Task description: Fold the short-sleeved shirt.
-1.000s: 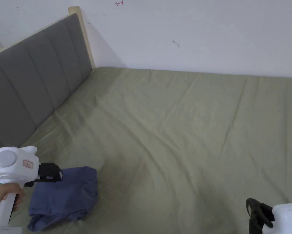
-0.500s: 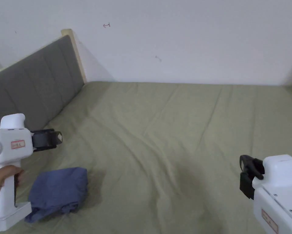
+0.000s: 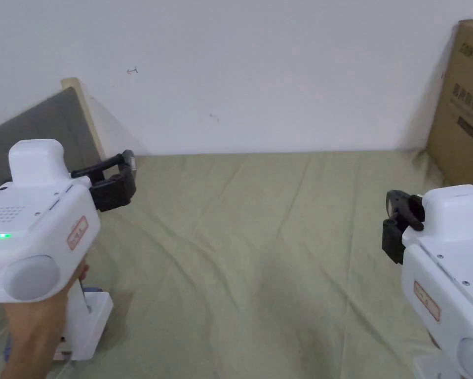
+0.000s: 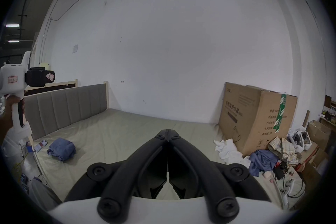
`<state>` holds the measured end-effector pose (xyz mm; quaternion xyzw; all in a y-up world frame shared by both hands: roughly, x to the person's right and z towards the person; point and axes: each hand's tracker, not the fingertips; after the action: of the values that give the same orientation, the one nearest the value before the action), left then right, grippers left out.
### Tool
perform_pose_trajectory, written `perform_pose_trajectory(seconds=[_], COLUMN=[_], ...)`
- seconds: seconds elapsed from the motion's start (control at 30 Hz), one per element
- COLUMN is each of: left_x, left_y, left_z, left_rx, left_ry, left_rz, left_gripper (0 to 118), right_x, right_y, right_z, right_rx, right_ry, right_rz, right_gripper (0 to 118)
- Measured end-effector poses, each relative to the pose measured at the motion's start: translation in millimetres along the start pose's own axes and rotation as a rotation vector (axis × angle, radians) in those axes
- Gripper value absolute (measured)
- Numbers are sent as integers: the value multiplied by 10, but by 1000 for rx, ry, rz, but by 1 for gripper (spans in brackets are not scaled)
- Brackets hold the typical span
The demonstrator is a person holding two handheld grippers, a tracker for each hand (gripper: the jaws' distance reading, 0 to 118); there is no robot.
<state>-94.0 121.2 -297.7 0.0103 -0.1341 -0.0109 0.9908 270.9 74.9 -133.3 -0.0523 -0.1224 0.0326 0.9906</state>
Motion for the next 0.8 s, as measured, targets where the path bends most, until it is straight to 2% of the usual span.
perform_pose_trajectory(seconds=[0.1,0.17,0.23,0.27,0.3,0.47,0.8], left_x=[338,509,666,747,811,995,1113], left_y=[-69,-155,-245,-276,-322,-558,-748], left_z=[72,61,89,102,109,103,211], left_rx=[49,66,86,92,91,30,-2], left_ry=[-36,-41,-60,-72,-87,-161,-161], left_rz=[34,40,55,58,66,123,56], left_gripper=[101,92,62,42,13,5,4], right_x=[74,112,158,170,186,229,266], right_y=[20,20,9,4,-2,-35,-136], right_z=[97,149,201,219,234,279,281], right_rx=[14,19,26,30,33,53,52], right_ry=[-24,-42,-56,-66,-78,-125,-154], right_rz=[6,14,10,8,4,-7,-33], right_gripper=[3,3,3,3,3,3,3])
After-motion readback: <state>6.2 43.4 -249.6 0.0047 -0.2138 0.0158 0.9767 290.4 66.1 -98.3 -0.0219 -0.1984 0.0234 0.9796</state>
